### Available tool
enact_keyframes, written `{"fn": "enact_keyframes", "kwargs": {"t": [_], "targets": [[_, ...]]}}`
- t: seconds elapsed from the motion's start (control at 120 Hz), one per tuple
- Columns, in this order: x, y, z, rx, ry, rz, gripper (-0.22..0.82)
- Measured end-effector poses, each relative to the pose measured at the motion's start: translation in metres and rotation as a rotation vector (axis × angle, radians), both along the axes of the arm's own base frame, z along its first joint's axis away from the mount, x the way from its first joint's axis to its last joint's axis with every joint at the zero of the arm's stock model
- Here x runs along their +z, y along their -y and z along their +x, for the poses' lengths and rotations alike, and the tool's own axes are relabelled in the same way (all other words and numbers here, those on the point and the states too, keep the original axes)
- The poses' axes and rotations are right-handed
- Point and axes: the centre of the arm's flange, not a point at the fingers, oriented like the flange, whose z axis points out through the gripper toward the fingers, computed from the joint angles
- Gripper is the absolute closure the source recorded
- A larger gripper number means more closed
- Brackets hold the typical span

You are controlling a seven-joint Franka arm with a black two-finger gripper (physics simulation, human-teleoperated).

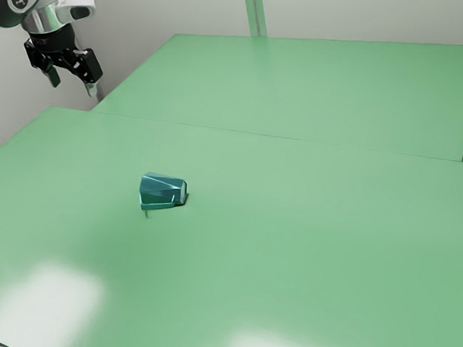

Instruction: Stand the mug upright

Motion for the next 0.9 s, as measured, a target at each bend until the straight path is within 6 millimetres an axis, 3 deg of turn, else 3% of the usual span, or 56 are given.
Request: {"fn": "enact_keyframes", "kwargs": {"t": [0.2,0.375,0.492,0.542,0.658,0.9], "targets": [[-0.011,0.003,0.008,-0.025,-0.007,-0.017,0.0],[-0.066,-0.005,0.041,-0.018,-0.076,-0.038,0.0],[-0.101,-0.011,0.057,0.015,-0.104,-0.144,0.0],[-0.117,-0.021,0.063,0.05,-0.113,-0.208,0.0],[-0.151,-0.067,0.064,0.163,-0.128,-0.338,0.0],[-0.231,-0.104,0.073,0.287,-0.205,-0.554,0.0]]}}
